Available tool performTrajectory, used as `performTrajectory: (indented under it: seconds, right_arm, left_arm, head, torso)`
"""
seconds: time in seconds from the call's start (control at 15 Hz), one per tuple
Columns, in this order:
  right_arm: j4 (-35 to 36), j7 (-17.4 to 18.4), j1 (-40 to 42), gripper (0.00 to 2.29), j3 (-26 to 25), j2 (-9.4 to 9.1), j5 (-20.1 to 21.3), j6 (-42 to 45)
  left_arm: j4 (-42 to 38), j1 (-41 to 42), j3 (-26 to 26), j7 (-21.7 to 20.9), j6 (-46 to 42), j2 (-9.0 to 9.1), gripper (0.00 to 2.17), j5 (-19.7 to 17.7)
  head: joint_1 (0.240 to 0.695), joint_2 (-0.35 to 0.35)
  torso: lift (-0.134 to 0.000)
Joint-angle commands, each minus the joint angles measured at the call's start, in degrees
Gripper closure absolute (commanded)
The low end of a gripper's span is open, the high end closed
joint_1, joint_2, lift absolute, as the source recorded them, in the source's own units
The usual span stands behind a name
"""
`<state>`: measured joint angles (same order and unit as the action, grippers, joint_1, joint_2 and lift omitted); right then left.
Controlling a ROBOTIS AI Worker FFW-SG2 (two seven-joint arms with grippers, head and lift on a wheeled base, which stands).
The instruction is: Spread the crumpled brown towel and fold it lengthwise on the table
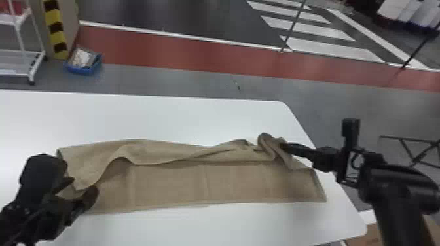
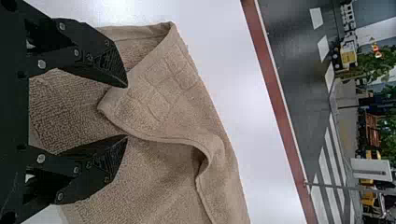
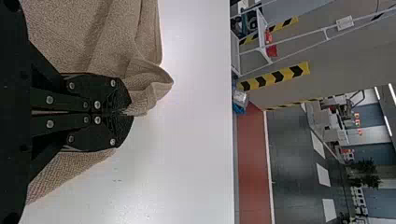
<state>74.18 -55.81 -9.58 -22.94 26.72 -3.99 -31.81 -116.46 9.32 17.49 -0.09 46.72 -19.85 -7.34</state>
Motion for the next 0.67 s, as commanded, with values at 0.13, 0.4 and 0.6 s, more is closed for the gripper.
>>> performTrajectory:
  seconds: [0.13, 0.4, 0.6]
  right_arm:
    - [-0.27, -0.09, 0.00, 1.21, -0.09, 0.18, -0.49, 0.38]
    - [-0.18, -0.09, 0.09, 1.21, -0.09, 0.26, -0.76, 0.38]
    - [-0.27, -0.09, 0.09, 1.21, -0.18, 0.26, -0.93, 0.38]
  left_arm:
    - [0.26, -0.09, 0.00, -0.09, 0.00, -0.02, 0.70, 0.31]
    - [0.18, -0.18, 0.00, -0.09, 1.05, 0.16, 1.09, 0.22]
    - [0.18, -0.62, 0.00, -0.17, 3.16, 0.16, 1.09, 0.05]
  head:
    - [0.695, -0.337]
    - [0.695, -0.337]
    - [0.695, -0.337]
  torso:
    - [-0.123]
    - [-0.123]
    - [-0.123]
